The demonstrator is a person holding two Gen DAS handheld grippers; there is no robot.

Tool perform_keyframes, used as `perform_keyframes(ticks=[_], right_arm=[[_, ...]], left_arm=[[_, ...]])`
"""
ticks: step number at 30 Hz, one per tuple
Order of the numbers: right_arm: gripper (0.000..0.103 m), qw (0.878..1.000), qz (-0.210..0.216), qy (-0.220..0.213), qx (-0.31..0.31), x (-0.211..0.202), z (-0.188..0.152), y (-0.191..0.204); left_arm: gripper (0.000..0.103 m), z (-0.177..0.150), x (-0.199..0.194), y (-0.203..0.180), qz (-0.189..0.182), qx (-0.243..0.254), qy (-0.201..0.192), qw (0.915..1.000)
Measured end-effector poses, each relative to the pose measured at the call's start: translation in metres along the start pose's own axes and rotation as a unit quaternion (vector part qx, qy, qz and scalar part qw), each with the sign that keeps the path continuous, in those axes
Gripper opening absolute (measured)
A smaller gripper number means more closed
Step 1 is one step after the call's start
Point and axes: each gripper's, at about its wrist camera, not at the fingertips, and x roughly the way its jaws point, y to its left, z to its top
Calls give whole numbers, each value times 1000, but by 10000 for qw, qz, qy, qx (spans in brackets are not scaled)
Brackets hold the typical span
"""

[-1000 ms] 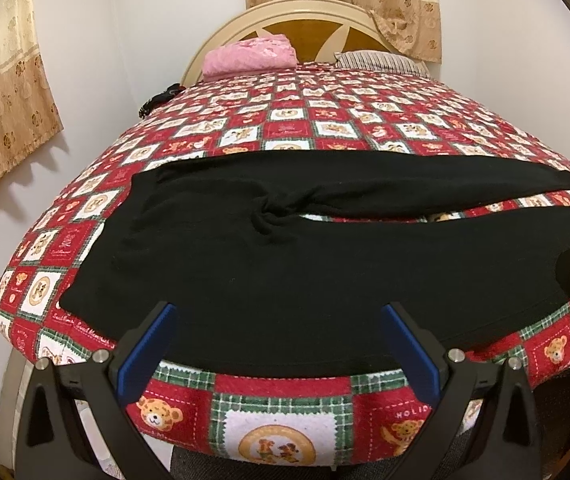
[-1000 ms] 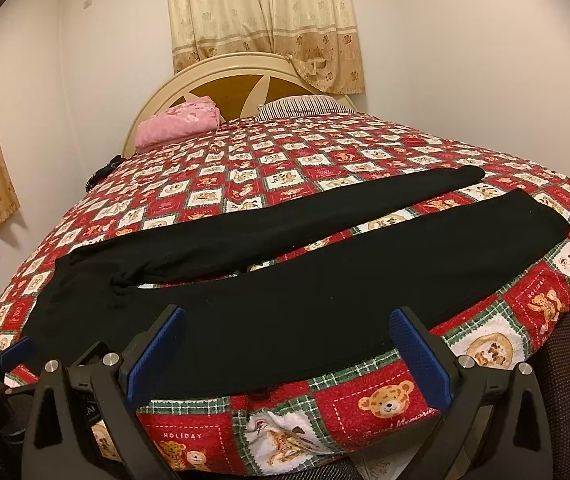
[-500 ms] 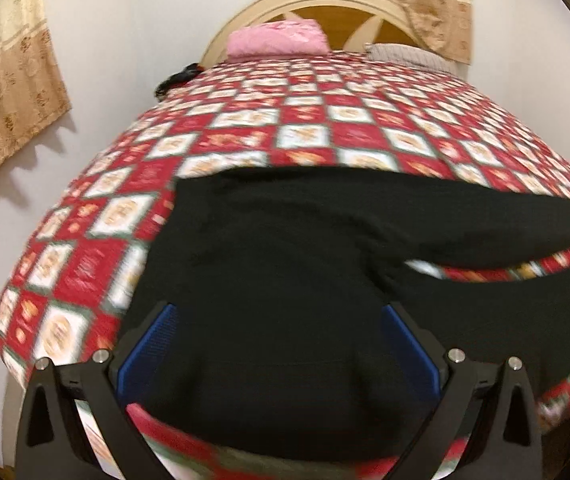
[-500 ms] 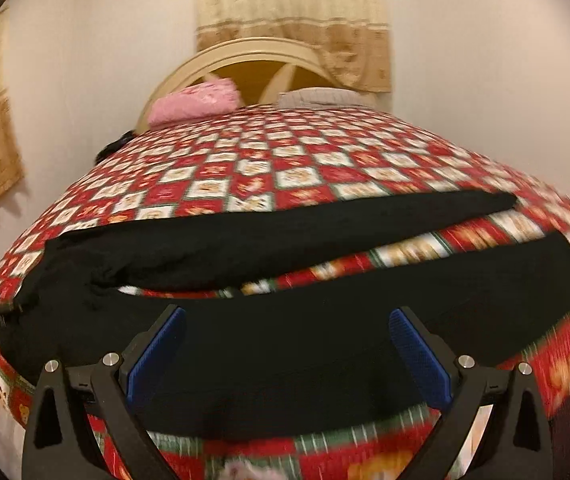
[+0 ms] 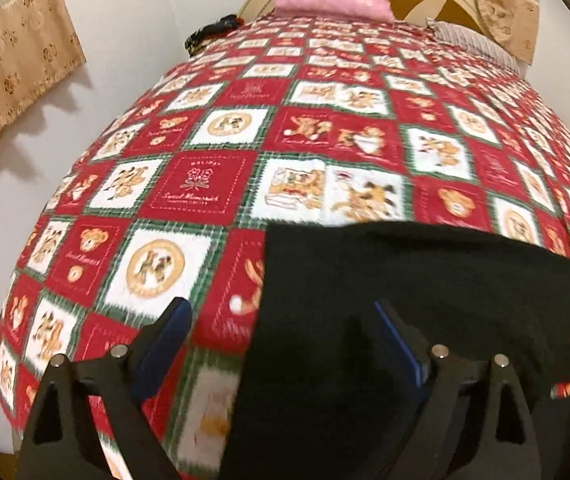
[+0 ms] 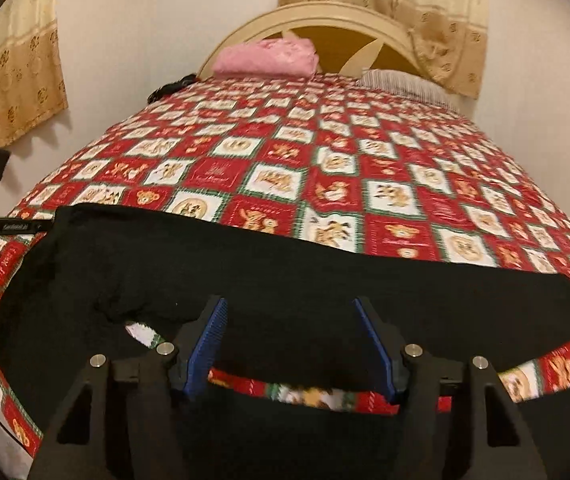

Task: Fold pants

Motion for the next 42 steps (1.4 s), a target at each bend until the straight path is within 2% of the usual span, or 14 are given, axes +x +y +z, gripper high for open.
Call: perform_keyframes(ticks=[3,9,13,18,21,23,24,25,26,27,28,33,36,42], right_arm=[[66,9995,111,100,-261,21,12,2],[66,9961,461,552,-515,81,47,-1],[66,9874,1031,1055,-574,116,56,-1],[66,9767,1153,1464,-1065,147,53,8],[68,9761,1200,1365,-1194,149,52,9],[60,9737,1266,1378,-1302,147,52,9],[49,9725,1285,1376,-1372,144,53,10],[27,9717,1256,1364,-1460,141,53,10],[14,9708,1259,1380,-1503,138,54,10],[5,9690,1347,1429,-1499,136,55,10],[5,9702,1314,1361,-1512,133,57,9],[5,9855,921,553,-1314,94,77,5],[5,9903,782,64,-1147,62,85,3],[5,9857,814,-836,-1220,-16,74,6]], left_arm=[[93,9,20,7,76,-121,211,9997],[93,17,40,17,-622,-569,441,9955],[96,20,46,11,-635,-406,433,9962],[100,28,53,8,-646,-235,459,9966],[102,31,58,4,-555,-117,390,9976],[102,33,59,4,-559,-167,283,9979],[102,33,59,4,-549,-209,253,9980],[95,33,59,4,-550,-230,211,9980],[89,33,57,3,-593,-222,148,9979],[74,33,54,1,-674,-155,83,9976],[60,34,52,-3,-762,-60,70,9971],[40,40,36,-13,-720,110,-88,9973],[39,41,17,-6,-848,-150,-347,9957],[38,28,-46,5,-957,-183,-1174,9883]])
